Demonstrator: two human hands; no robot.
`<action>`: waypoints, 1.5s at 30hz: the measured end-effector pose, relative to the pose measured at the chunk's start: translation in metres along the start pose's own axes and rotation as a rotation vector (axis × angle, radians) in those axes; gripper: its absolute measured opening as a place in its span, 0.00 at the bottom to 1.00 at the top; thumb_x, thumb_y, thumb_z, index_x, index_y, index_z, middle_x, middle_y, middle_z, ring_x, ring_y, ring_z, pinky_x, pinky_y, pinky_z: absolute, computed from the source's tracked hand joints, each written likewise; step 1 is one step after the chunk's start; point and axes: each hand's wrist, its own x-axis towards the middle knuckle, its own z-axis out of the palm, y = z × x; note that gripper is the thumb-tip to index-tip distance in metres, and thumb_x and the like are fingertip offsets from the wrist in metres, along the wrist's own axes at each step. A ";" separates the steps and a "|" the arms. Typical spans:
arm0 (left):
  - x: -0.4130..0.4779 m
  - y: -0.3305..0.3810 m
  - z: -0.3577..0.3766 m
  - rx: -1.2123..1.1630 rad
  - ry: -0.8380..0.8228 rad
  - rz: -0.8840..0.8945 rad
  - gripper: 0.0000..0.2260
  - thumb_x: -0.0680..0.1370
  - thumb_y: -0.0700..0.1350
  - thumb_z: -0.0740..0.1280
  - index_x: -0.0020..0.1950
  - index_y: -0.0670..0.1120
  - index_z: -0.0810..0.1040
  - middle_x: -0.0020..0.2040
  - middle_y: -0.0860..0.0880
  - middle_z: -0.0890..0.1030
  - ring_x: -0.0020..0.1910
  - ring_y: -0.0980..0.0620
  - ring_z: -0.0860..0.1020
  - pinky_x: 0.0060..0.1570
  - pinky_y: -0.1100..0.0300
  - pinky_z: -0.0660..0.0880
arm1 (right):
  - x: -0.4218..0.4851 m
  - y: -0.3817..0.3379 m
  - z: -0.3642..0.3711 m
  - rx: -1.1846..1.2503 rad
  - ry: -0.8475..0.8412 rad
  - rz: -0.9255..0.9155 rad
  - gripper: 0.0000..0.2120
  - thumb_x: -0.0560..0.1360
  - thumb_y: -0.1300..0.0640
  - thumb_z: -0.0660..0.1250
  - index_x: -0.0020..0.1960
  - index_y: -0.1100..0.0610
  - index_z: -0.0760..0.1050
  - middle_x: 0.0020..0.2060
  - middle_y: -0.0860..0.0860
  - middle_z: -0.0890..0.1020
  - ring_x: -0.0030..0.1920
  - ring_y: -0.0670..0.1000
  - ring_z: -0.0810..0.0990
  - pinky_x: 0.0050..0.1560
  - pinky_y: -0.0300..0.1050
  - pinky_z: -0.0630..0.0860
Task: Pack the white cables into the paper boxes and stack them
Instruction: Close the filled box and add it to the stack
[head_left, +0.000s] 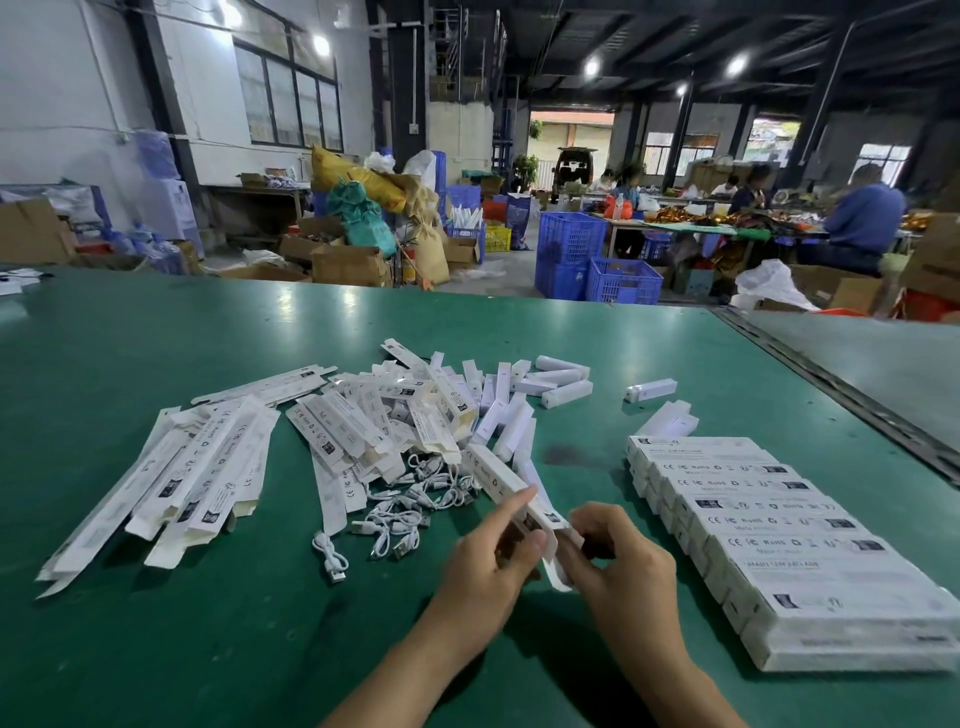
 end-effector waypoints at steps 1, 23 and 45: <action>0.000 0.001 0.000 -0.004 0.004 0.005 0.26 0.71 0.73 0.66 0.68 0.72 0.69 0.63 0.51 0.82 0.65 0.53 0.78 0.68 0.49 0.73 | 0.000 0.000 -0.001 0.013 0.009 0.026 0.17 0.68 0.63 0.78 0.43 0.48 0.73 0.37 0.40 0.82 0.35 0.43 0.82 0.38 0.41 0.79; -0.001 0.008 -0.006 -0.164 0.065 0.044 0.12 0.75 0.61 0.67 0.57 0.63 0.76 0.43 0.48 0.86 0.39 0.45 0.85 0.42 0.54 0.81 | 0.002 -0.009 -0.006 -0.021 -0.075 -0.221 0.18 0.72 0.55 0.73 0.58 0.45 0.73 0.45 0.39 0.82 0.44 0.37 0.82 0.47 0.29 0.76; -0.004 0.010 -0.009 0.012 0.050 0.120 0.18 0.71 0.65 0.70 0.58 0.62 0.79 0.39 0.54 0.86 0.43 0.55 0.85 0.46 0.62 0.79 | 0.002 -0.002 -0.004 0.035 -0.042 -0.192 0.07 0.69 0.63 0.76 0.46 0.57 0.81 0.39 0.44 0.84 0.40 0.43 0.83 0.42 0.42 0.81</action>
